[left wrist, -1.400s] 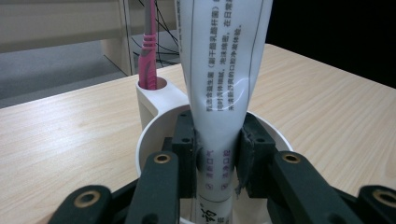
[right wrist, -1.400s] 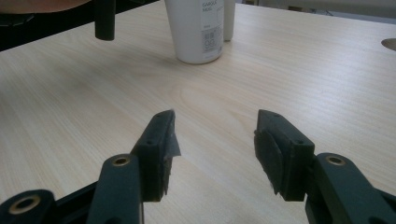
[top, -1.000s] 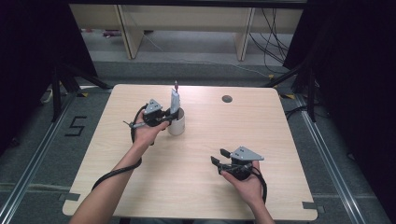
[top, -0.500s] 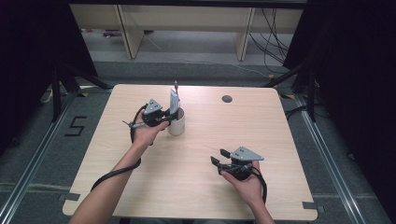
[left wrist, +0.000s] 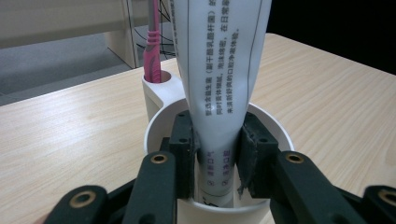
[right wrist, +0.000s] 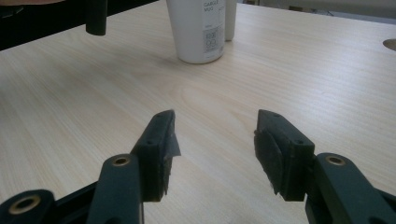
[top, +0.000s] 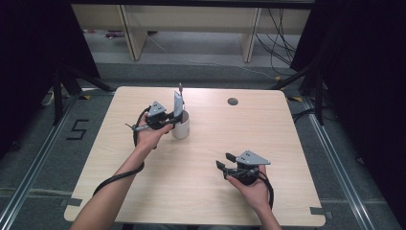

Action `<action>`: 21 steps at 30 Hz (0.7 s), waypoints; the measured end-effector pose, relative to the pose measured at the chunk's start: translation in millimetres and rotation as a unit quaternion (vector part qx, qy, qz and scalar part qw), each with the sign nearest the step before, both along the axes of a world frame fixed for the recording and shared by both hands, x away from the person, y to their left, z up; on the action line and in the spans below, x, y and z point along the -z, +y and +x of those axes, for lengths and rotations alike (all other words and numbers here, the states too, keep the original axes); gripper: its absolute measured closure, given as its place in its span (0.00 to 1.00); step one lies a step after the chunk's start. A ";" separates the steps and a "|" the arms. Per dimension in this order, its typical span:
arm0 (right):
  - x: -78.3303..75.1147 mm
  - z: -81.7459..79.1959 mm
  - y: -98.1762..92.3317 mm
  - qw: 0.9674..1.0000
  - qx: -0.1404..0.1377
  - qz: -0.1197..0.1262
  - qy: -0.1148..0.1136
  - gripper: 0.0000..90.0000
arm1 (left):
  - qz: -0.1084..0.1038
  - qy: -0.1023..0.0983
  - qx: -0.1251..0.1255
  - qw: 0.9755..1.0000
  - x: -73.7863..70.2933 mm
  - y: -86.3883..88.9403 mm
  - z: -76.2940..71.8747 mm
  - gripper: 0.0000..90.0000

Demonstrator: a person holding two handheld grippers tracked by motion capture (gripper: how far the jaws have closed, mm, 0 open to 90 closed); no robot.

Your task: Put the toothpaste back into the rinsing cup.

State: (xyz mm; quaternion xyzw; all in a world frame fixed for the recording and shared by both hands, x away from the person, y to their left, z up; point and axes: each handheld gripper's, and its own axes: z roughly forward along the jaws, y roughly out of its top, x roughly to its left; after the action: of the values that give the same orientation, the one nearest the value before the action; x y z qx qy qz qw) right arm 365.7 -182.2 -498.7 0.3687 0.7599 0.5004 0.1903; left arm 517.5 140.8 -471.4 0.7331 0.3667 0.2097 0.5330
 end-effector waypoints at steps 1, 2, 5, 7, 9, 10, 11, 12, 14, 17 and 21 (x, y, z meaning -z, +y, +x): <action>0.0 0.0 -0.1 1.000 0.000 0.000 0.000 0.54 | 0.001 0.000 0.000 1.000 -0.3 0.3 0.0 0.77; 0.3 0.5 -0.3 1.000 -0.001 -0.001 -0.003 0.54 | 0.001 0.000 0.000 1.000 -0.4 0.4 0.0 0.77; 1.2 0.6 1.0 1.000 -0.003 0.010 0.003 0.54 | 0.000 -0.001 -0.001 1.000 -0.8 0.6 -0.1 0.76; 0.3 0.4 0.0 1.000 -0.001 0.001 -0.001 0.54 | 0.001 0.000 -0.001 1.000 -1.1 0.8 -0.1 0.76; 0.8 -1.7 2.3 1.000 0.005 0.008 0.011 0.54 | -0.001 0.000 -0.001 1.000 -1.6 1.0 0.0 0.75; 2.0 -0.2 3.0 1.000 -0.003 0.016 0.008 0.54 | 0.000 -0.001 -0.001 1.000 -1.7 1.1 0.2 0.75; 1.9 -0.6 3.5 1.000 -0.003 0.015 0.008 0.54 | 0.000 -0.001 -0.001 1.000 -1.7 1.3 0.2 0.75; 1.9 -0.6 3.6 1.000 -0.003 0.015 0.008 0.54 | 0.001 0.000 -0.001 1.000 -1.7 1.6 0.3 0.75; 1.7 -0.5 3.4 1.000 -0.001 0.016 0.009 0.54 | -0.001 -0.001 0.000 1.000 -2.0 1.2 0.2 0.75; 1.6 0.0 3.0 1.000 -0.003 0.016 0.007 0.54 | 0.003 -0.002 0.001 1.000 -2.1 0.9 0.3 0.75; 1.9 -0.6 3.8 1.000 -0.003 0.016 0.009 0.54 | 0.004 -0.003 0.001 1.000 -2.1 1.1 0.3 0.75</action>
State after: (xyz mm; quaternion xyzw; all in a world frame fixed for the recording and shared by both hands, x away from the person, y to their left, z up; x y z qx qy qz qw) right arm 365.1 -178.4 -500.6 0.3741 0.7545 0.5096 0.1761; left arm 517.8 141.8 -469.3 0.7349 0.3636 0.2125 0.5316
